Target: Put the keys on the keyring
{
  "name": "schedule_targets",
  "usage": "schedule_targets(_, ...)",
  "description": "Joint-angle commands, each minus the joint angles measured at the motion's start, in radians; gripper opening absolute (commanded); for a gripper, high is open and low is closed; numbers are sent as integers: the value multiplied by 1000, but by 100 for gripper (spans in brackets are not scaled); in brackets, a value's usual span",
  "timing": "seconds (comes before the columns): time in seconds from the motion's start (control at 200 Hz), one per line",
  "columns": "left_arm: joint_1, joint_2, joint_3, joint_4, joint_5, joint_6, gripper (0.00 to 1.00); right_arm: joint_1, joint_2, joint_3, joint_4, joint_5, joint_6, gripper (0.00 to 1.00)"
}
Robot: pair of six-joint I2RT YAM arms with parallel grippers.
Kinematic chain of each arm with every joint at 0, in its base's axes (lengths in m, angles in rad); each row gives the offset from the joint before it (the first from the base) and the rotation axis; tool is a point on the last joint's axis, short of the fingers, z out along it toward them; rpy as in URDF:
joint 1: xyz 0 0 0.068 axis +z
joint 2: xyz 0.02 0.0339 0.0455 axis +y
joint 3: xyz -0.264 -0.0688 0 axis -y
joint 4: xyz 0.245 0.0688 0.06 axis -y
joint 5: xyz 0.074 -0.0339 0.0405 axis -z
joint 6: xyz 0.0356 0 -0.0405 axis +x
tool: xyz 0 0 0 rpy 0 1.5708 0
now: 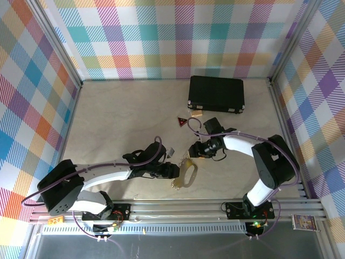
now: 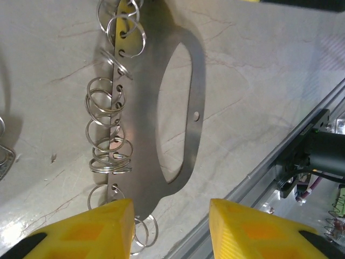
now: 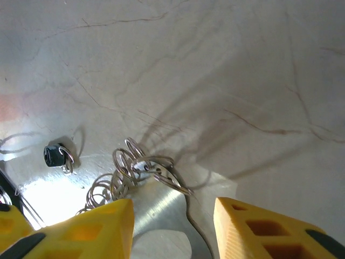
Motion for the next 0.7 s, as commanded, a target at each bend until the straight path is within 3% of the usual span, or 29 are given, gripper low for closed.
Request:
schedule_targets(0.0, 14, 18, -26, 72, 34, -31, 39, 20, 17, 33, -7, 21, -45, 41)
schedule_targets(0.235, 19, 25, -49, 84, 41, -37, 38, 27, 28, 37, -23, 45, -67, 36)
schedule_targets(0.695, 23, 52, -59, 105, 54, -36, 35, 36, 54, 32, -1, 23, -106, 36)
